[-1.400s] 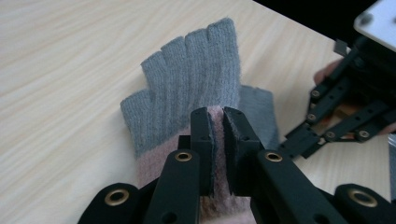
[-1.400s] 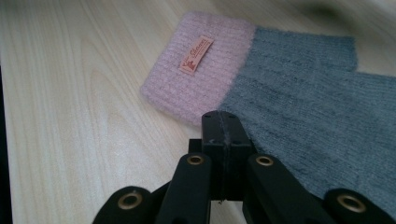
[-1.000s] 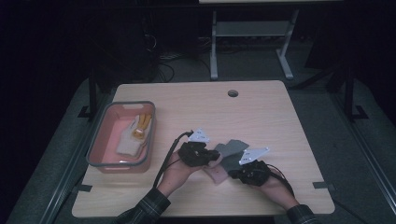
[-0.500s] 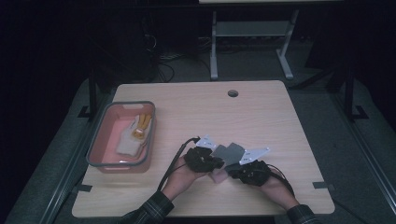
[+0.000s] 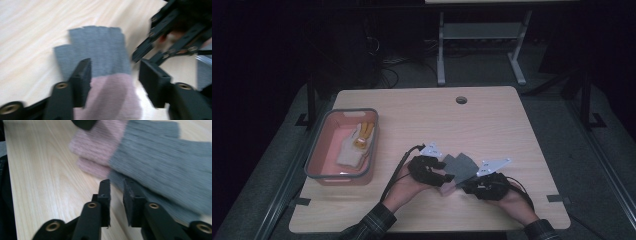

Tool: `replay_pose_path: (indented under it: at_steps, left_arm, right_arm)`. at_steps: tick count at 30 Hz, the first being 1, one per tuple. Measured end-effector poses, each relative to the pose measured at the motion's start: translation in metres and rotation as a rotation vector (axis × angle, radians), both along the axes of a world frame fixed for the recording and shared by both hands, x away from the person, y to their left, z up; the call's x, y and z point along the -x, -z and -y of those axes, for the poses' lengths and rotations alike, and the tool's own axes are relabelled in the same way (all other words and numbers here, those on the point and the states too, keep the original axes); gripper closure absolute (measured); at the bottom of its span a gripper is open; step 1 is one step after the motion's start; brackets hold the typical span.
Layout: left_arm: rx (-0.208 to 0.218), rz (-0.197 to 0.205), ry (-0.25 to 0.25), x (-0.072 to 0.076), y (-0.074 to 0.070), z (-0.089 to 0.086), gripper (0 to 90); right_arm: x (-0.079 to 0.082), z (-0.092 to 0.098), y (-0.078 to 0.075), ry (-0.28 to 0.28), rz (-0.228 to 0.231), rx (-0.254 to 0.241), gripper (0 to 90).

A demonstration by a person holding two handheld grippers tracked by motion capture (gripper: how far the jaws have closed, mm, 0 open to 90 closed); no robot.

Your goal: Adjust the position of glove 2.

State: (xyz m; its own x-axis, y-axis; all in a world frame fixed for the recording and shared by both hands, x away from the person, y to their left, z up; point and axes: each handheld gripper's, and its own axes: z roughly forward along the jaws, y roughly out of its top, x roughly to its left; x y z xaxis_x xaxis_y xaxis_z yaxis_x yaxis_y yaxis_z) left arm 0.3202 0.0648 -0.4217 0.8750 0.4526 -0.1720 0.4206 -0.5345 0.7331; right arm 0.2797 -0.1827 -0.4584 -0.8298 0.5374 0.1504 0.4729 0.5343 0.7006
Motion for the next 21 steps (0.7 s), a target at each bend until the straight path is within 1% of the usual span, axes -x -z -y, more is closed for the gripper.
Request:
replay_pose_path:
  at_steps: [1, 2, 3, 4, 6, 7, 9, 10, 12, 13, 14, 15, 18, 19, 20, 21]
  left_arm:
    - [-0.010, 0.013, -0.010, -0.002, 0.000, -0.001, 36.1]
    - [-0.010, 0.013, -0.010, -0.002, 0.000, -0.001, 32.0]
    - [-0.015, 0.016, -0.035, -0.007, 0.003, -0.002, 28.0]
    - [-0.021, 0.009, -0.043, -0.009, 0.005, -0.003, 25.6]
    - [-0.037, 0.001, -0.043, -0.014, 0.009, -0.003, 22.7]
    - [-0.041, -0.006, -0.052, -0.016, 0.011, -0.003, 21.4]
    - [-0.045, -0.011, -0.061, -0.019, 0.016, 0.000, 18.3]
    - [-0.055, -0.004, -0.059, -0.020, 0.018, 0.002, 17.9]
    - [-0.058, -0.011, -0.064, -0.020, 0.021, 0.006, 16.2]
    - [-0.070, -0.008, -0.061, -0.020, 0.023, 0.008, 16.0]
    - [-0.070, -0.008, -0.061, -0.020, 0.023, 0.008, 15.5]
    - [-0.102, -0.005, -0.053, -0.020, 0.027, 0.011, 14.3]
    - [-0.105, -0.017, -0.055, -0.021, 0.032, 0.012, 13.2]
    - [-0.102, -0.018, -0.053, -0.021, 0.033, 0.012, 13.2]
    - [-0.093, -0.024, -0.060, -0.021, 0.034, 0.013, 13.2]
    - [-0.106, -0.030, -0.046, -0.022, 0.035, 0.012, 13.2]
  right_arm:
    - [0.000, 0.004, 0.000, 0.008, 0.002, 0.000, 71.6]
    - [0.000, 0.009, -0.001, 0.019, 0.002, 0.001, 69.4]
    - [-0.001, 0.016, -0.001, 0.043, 0.002, 0.006, 65.8]
    - [-0.002, 0.022, -0.001, 0.060, 0.009, 0.010, 63.3]
    - [-0.004, 0.031, -0.001, 0.100, 0.020, 0.020, 55.0]
    - [-0.005, 0.037, -0.001, 0.127, 0.022, 0.027, 50.1]
    - [-0.009, 0.046, 0.001, 0.169, 0.032, 0.045, 43.4]
    - [-0.011, 0.052, 0.002, 0.196, 0.043, 0.058, 39.5]
    - [-0.014, 0.060, 0.004, 0.227, 0.036, 0.062, 35.5]
    - [-0.016, 0.064, 0.005, 0.246, 0.042, 0.064, 33.0]
    - [-0.018, 0.068, 0.006, 0.253, 0.051, 0.068, 31.3]
    - [-0.019, 0.072, 0.007, 0.276, 0.045, 0.066, 28.8]
    - [-0.022, 0.079, 0.008, 0.302, 0.048, 0.063, 27.0]
    - [-0.023, 0.080, 0.009, 0.310, 0.051, 0.057, 25.7]
    - [-0.024, 0.081, 0.010, 0.317, 0.048, 0.063, 25.1]
    - [-0.024, 0.082, 0.011, 0.321, 0.051, 0.065, 24.2]
